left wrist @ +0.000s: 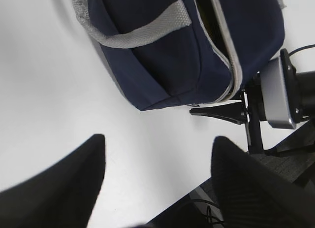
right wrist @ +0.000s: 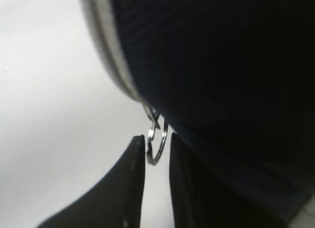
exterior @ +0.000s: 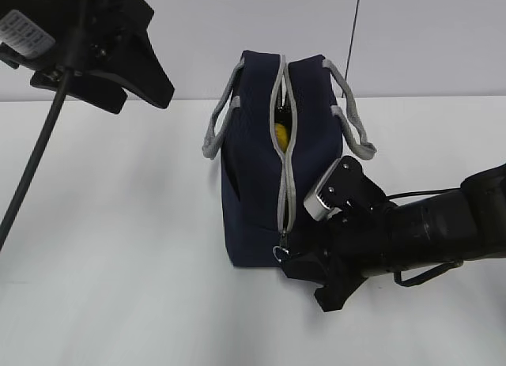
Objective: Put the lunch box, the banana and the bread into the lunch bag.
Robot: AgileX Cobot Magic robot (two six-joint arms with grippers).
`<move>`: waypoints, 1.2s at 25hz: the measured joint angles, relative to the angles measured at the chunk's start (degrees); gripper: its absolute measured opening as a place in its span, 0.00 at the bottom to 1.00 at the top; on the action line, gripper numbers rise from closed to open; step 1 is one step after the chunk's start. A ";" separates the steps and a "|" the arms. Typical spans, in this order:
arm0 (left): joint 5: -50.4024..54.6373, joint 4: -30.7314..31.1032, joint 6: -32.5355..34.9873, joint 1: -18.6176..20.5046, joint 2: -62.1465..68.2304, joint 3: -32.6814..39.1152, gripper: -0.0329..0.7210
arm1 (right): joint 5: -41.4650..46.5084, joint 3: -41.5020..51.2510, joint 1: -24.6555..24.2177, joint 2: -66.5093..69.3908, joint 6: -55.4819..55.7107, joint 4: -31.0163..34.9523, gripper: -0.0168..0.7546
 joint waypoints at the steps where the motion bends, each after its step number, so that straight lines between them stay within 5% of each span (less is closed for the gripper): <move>1: 0.00 0.00 0.00 0.00 0.00 0.00 0.66 | -0.11 0.00 0.00 0.00 0.00 0.00 0.20; 5: 0.00 0.00 0.00 0.00 0.00 0.00 0.66 | -0.19 0.00 0.00 0.00 0.10 0.00 0.02; 15: 0.05 0.05 0.00 0.00 0.00 0.00 0.65 | -2.99 0.22 0.00 -3.68 8.86 -4.75 0.02; 30: 0.05 0.00 0.00 0.00 0.00 0.00 0.65 | -2.99 0.45 0.00 -11.39 31.50 -26.56 0.02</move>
